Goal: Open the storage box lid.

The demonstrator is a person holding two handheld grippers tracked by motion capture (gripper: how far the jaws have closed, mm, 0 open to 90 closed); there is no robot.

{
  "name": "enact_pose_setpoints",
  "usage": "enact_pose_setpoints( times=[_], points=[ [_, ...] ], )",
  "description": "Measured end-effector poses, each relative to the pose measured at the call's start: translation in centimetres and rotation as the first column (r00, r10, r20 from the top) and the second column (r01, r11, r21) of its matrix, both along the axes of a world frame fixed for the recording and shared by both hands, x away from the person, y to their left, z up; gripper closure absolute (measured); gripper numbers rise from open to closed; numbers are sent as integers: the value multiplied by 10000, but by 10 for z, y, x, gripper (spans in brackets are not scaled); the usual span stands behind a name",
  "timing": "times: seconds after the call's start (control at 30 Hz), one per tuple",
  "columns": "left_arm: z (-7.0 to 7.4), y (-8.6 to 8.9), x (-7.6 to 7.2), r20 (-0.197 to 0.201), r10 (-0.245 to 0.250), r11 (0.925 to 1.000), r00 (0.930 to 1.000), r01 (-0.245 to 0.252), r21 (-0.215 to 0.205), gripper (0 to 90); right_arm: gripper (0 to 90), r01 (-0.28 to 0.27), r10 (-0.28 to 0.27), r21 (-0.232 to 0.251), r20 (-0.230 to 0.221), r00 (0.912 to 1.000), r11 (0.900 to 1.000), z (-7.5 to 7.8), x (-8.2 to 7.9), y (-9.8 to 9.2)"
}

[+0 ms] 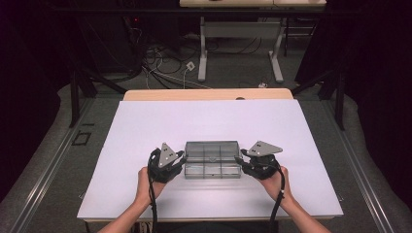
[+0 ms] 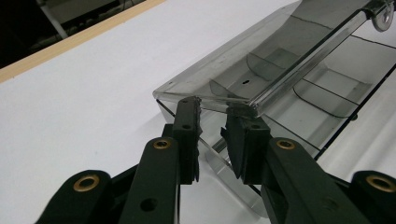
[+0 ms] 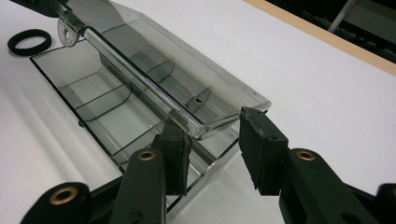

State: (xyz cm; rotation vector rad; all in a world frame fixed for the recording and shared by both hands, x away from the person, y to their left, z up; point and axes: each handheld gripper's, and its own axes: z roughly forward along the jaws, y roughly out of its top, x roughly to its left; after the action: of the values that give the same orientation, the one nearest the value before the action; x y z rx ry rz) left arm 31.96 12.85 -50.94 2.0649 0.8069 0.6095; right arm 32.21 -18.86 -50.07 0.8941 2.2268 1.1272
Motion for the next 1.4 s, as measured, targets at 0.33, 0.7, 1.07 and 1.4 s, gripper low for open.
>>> enact_pose_setpoints(
  times=[0.33,0.7,1.07,1.4],
  points=[
    [1,1,2,41,65,9997,10000,-64,-233,759,638,139,-140,178,74,9999,9997,2,1,1],
    [4,0,3,-112,68,9997,9999,-70,-217,760,640,162,-161,215,-37,9999,9996,4,3,1],
    [8,1,7,-187,22,9995,9998,-28,-310,761,633,219,-219,-67,-90,9997,9997,10,5,5],
    [14,0,12,64,-165,9998,9998,166,-88,769,650,129,-133,-308,-116,9998,9994,19,11,7]
  ],
)
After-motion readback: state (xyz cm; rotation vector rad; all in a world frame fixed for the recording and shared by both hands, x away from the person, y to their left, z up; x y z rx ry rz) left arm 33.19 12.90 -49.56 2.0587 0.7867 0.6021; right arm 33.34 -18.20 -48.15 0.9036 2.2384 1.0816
